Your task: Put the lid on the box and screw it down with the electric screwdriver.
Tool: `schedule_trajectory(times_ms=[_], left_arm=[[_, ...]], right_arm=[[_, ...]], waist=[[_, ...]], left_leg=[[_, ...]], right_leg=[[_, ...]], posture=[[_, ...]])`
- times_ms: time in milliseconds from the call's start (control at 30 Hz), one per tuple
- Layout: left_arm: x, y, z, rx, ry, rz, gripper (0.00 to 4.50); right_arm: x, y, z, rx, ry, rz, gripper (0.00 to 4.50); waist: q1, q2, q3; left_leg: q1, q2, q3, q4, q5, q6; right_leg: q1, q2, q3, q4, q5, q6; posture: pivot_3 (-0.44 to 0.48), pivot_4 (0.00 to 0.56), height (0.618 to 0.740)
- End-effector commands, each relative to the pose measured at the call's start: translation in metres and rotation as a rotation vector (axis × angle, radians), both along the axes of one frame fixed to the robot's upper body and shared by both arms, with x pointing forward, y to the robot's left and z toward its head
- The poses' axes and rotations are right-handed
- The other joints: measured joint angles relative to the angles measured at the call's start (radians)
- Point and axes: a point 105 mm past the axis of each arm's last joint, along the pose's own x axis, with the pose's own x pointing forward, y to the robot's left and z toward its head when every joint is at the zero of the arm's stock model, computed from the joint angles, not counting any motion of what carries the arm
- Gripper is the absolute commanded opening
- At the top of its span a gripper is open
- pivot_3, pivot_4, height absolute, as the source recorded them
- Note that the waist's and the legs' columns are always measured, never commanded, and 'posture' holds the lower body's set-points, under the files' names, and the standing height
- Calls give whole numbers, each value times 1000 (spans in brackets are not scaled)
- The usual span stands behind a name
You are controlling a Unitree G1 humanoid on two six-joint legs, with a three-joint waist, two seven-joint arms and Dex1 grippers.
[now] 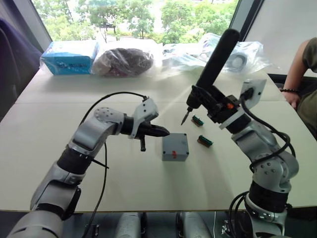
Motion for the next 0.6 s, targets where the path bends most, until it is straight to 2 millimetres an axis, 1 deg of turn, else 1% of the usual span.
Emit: schedule_trajectory(times_ms=[33,100,200,333,600], left_arm=[[2,-2,-8,39,-50,-3,0],[4,-5,-12,52,-57,3,0],[-1,-11,-15,53,-47,-19,0],[0,-12,-20,71,-56,-21,0],[0,-14,-22,81,-65,-30,0]], right_arm=[[-15,9,16,-50,-110,43,1832],[-16,10,13,-59,-102,52,1832],[-17,11,8,-78,-90,56,1832],[-17,10,7,-85,-89,48,1832],[-8,0,-2,-125,-86,-23,1832]], waist=[[0,0,0],[0,0,0],[1,0,0],[2,0,0],[2,0,0]], left_leg=[[0,0,0,0,0,0],[0,0,0,0,0,0],[0,0,0,0,0,0],[0,0,0,0,0,0],[0,0,-1,0,0,0]], right_leg=[[0,0,0,0,0,0],[0,0,0,0,0,0],[0,0,0,0,0,0],[0,0,0,0,0,0],[1,0,0,0,0,0]], posture=[[0,150,740],[0,150,740],[0,150,740],[0,150,740],[0,150,740]])
